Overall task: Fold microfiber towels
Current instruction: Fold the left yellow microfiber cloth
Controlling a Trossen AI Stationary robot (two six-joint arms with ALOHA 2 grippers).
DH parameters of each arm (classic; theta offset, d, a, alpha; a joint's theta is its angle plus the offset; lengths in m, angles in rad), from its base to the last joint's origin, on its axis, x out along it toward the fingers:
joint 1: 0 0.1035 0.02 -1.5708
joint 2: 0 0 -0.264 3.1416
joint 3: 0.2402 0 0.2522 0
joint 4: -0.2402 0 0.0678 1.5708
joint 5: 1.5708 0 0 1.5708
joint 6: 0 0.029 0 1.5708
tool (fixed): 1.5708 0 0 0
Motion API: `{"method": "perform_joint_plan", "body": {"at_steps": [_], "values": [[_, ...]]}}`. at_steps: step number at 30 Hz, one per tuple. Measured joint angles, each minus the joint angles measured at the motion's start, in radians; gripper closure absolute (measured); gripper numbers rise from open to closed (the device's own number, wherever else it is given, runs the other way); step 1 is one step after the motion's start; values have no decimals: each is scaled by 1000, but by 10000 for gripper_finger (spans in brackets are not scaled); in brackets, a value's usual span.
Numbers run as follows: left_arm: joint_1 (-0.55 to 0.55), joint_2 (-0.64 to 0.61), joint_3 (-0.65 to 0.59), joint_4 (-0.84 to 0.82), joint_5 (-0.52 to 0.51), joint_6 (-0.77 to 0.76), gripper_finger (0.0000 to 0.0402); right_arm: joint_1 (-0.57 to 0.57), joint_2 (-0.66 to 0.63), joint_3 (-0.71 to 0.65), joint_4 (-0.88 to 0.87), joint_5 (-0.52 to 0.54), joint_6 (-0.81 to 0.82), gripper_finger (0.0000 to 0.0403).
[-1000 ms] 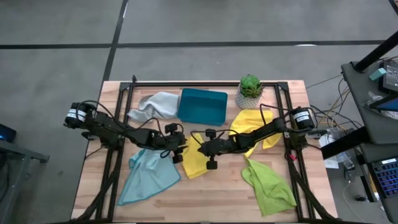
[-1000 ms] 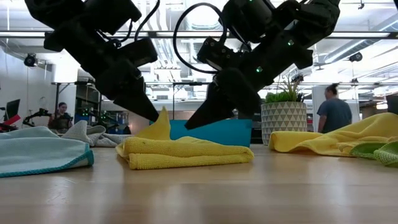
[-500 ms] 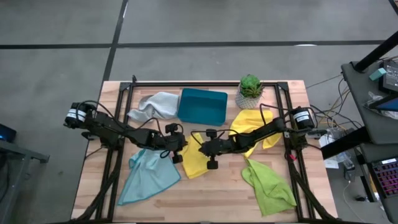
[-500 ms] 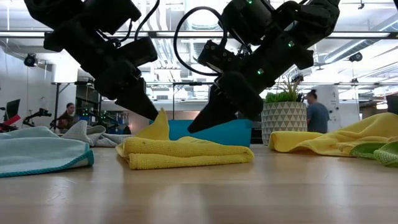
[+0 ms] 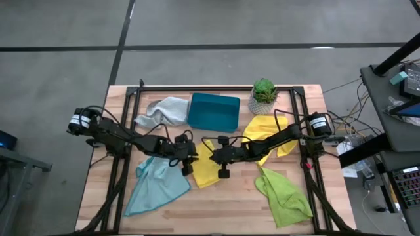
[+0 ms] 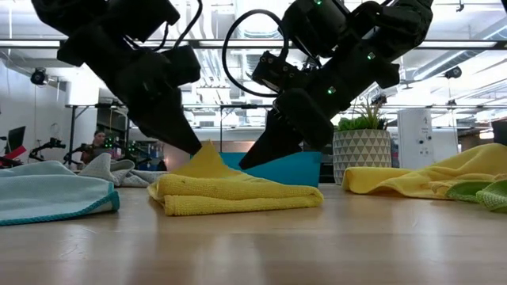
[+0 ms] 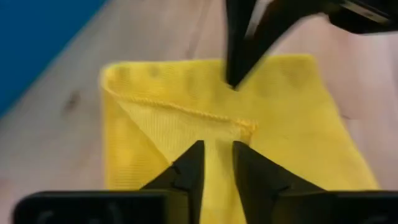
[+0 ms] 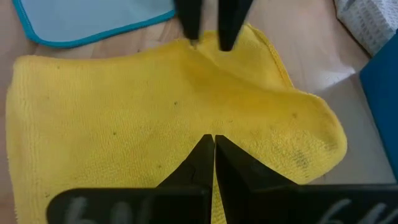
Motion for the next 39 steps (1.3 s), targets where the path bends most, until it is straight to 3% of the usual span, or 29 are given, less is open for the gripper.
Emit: {"method": "perform_joint_plan", "body": {"at_steps": [8, 16, 20, 24, 26, 32, 39], "values": [[8, 32, -12, -1, 20, -22, 256, 0, 0, 0, 0, 0, 2, 394], [22, 108, -5, 24, -112, -21, 250, 0, 0, 0, 0, 0, 1, 394], [5, 90, 0, 2, -123, 19, 282, 0, 0, 0, -4, 0, 3, 394], [-15, 28, 0, -75, -133, 26, 369, 0, 0, 0, -6, 0, 18, 394], [-15, 5, -1, -119, -144, -7, 391, 0, 0, 0, -8, 0, 18, 394], [-15, -23, -5, -255, -146, -72, 400, 0, 0, 0, -8, 0, 46, 394], [-15, 7, -10, -255, -100, -118, 400, 0, 0, 0, -8, 0, 69, 394]]}}
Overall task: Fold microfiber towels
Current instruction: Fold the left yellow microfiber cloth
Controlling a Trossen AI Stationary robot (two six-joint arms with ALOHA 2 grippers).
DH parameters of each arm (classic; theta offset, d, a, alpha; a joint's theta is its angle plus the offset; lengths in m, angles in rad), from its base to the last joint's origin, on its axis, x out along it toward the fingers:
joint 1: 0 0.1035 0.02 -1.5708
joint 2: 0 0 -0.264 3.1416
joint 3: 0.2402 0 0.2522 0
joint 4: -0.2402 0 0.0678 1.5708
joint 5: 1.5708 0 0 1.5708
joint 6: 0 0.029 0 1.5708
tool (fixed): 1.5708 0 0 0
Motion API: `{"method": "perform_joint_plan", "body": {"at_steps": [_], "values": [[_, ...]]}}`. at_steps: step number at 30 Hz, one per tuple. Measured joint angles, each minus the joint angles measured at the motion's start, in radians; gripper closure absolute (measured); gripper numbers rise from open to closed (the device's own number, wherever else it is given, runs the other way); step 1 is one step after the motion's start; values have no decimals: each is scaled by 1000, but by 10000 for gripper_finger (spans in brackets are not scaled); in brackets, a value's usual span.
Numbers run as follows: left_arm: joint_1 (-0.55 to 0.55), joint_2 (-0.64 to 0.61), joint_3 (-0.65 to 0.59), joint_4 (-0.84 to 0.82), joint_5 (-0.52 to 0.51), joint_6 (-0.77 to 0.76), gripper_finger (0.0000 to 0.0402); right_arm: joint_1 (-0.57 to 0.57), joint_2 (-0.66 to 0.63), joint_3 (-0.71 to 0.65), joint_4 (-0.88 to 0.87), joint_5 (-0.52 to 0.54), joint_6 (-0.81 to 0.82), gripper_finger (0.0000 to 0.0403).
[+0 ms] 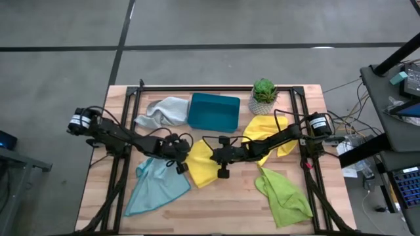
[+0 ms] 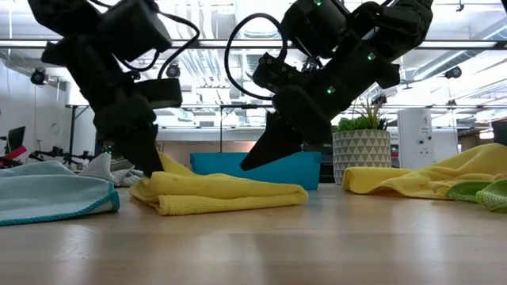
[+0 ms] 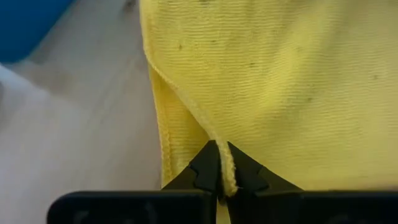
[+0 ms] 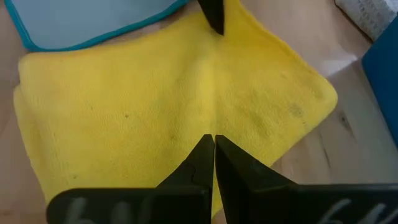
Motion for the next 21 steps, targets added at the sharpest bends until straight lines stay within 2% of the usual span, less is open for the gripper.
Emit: {"method": "perform_joint_plan", "body": {"at_steps": [3, 10, 16, 21], "values": [[0, 10, 0, -16, 28, -36, 400, 0, 0, 0, -6, 0, 4, 394], [-1, 20, 4, -46, 14, -37, 391, -4, 0, 0, -15, 0, 40, 394], [-1, 20, 4, -49, 14, -35, 328, -16, 0, 0, -30, -5, 105, 391], [0, 18, 22, -130, 13, -37, 275, -18, 0, 0, -42, -35, 167, 358]]}}
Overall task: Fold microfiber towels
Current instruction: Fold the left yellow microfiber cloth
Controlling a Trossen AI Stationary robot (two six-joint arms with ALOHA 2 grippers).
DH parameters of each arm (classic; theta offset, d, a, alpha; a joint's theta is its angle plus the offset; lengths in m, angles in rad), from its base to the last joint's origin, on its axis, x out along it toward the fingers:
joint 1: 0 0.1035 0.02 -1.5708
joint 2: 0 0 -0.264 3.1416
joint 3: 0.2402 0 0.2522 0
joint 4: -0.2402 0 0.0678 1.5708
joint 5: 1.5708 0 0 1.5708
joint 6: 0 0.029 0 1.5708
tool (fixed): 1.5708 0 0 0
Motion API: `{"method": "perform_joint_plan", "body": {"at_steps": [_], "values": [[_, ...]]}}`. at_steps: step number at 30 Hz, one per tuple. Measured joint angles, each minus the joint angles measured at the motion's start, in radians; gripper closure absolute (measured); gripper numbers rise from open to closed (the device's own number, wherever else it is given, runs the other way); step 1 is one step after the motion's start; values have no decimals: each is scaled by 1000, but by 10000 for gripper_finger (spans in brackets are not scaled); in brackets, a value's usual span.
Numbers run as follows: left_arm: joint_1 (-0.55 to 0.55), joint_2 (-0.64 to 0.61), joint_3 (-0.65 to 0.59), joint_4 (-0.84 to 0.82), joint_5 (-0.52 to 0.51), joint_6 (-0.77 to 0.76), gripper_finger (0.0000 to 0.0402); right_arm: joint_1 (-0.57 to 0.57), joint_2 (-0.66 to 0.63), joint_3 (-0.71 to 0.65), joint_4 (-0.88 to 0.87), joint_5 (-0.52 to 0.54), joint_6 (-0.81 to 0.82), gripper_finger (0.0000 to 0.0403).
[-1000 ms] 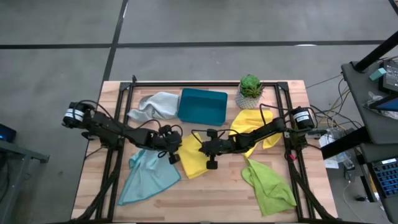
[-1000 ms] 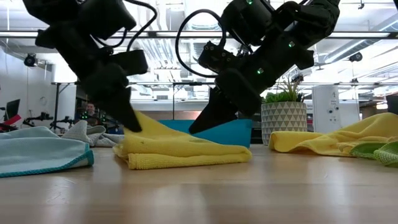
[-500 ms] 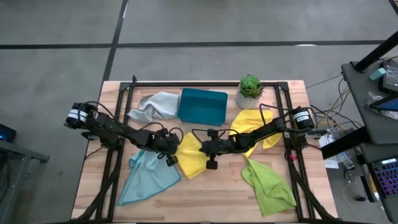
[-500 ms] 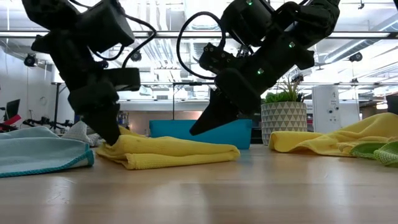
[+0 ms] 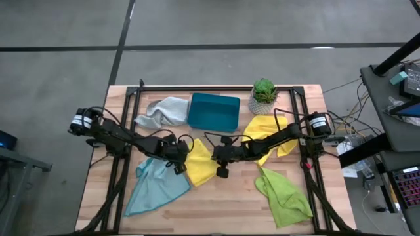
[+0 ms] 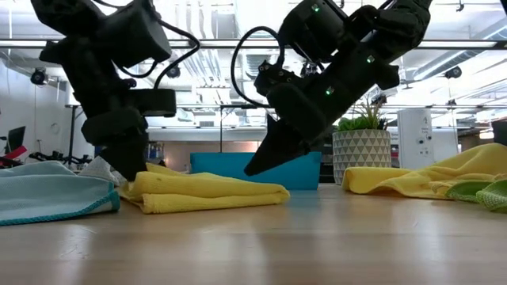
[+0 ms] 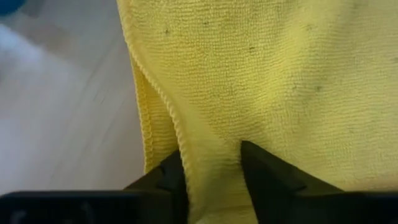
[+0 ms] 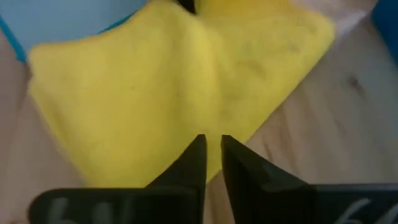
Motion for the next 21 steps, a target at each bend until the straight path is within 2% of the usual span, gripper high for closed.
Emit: {"method": "perform_joint_plan", "body": {"at_steps": [5, 12, 16, 21], "values": [[0, -14, 18, -71, 0, 3, 245, -4, -2, 37, -69, -53, 106, 301], [0, -46, 22, -127, 0, 9, 241, -3, -3, 106, -210, -74, 273, 228], [0, -68, 22, -154, 0, 9, 241, -1, 12, 109, -212, -72, 289, 215], [0, -93, 21, -167, 0, 10, 241, -1, 58, 105, -218, -67, 285, 220]]}}
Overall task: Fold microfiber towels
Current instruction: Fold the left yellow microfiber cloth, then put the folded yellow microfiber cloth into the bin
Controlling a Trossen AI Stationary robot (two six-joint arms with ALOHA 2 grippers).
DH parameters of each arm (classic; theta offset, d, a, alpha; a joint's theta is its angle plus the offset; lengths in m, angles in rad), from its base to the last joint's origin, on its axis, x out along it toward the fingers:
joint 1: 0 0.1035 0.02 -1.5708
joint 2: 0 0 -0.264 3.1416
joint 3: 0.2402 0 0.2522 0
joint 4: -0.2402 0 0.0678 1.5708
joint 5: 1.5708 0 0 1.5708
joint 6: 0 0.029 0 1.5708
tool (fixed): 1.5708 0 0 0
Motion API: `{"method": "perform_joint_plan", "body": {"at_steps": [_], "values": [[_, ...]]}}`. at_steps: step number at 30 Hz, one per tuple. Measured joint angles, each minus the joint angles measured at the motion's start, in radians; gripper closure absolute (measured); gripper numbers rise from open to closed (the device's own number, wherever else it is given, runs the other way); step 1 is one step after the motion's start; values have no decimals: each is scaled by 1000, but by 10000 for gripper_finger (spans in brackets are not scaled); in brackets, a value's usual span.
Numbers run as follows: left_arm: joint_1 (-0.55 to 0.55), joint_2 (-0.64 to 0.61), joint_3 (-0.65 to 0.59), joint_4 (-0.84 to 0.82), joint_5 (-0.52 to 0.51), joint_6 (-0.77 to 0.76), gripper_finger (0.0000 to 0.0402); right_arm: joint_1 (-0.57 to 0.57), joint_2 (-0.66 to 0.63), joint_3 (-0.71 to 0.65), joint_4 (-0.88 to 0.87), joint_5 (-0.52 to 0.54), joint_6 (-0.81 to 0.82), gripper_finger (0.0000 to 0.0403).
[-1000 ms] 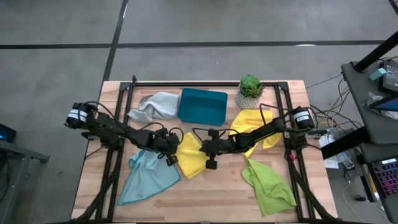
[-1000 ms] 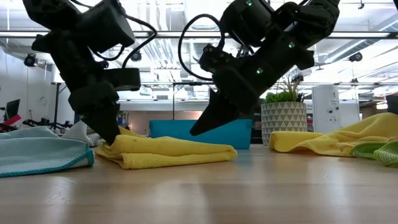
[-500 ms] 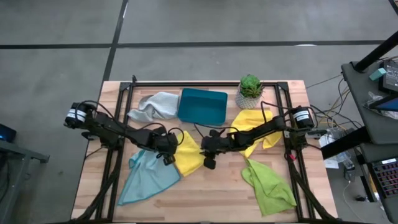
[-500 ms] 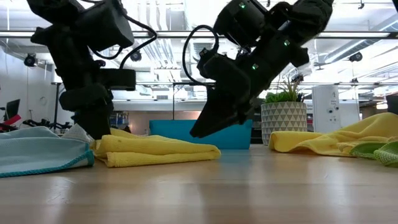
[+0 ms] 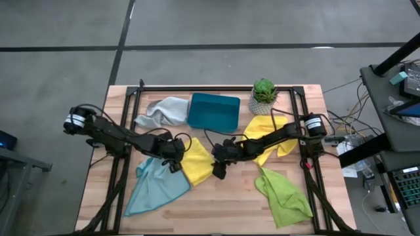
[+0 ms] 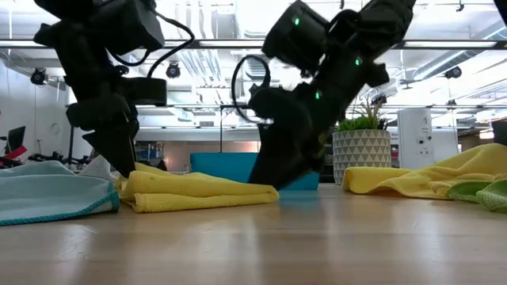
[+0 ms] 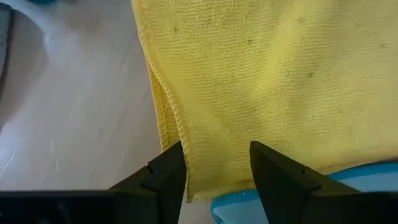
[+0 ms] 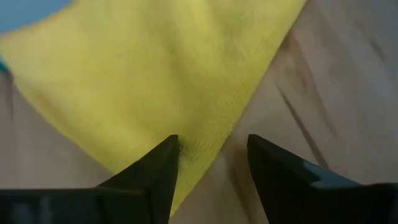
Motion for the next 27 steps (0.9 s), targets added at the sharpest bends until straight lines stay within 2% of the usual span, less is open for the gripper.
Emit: {"method": "perform_joint_plan", "body": {"at_steps": [3, 7, 11, 17, 20, 24, 27], "values": [[-1, -7, -1, -18, 1, 0, 241, -3, 10, 11, -48, 2, -48, 226], [-1, -19, -1, -30, 11, -1, 241, -15, -14, 31, -194, 25, -139, 233], [0, -33, -1, -15, 12, 10, 241, -18, -49, 66, -363, 54, -310, 234], [1, -25, -4, 169, 6, 59, 242, -24, -100, 133, -524, 185, -404, 234], [3, -20, -8, 267, -21, 68, 242, -25, -122, 140, -548, 186, -353, 235], [27, -20, -5, 323, -62, -11, 242, -22, -155, 133, -556, 167, -159, 235], [58, -23, -5, 324, -50, -36, 242, -16, -175, 109, -540, 94, -3, 232]]}}
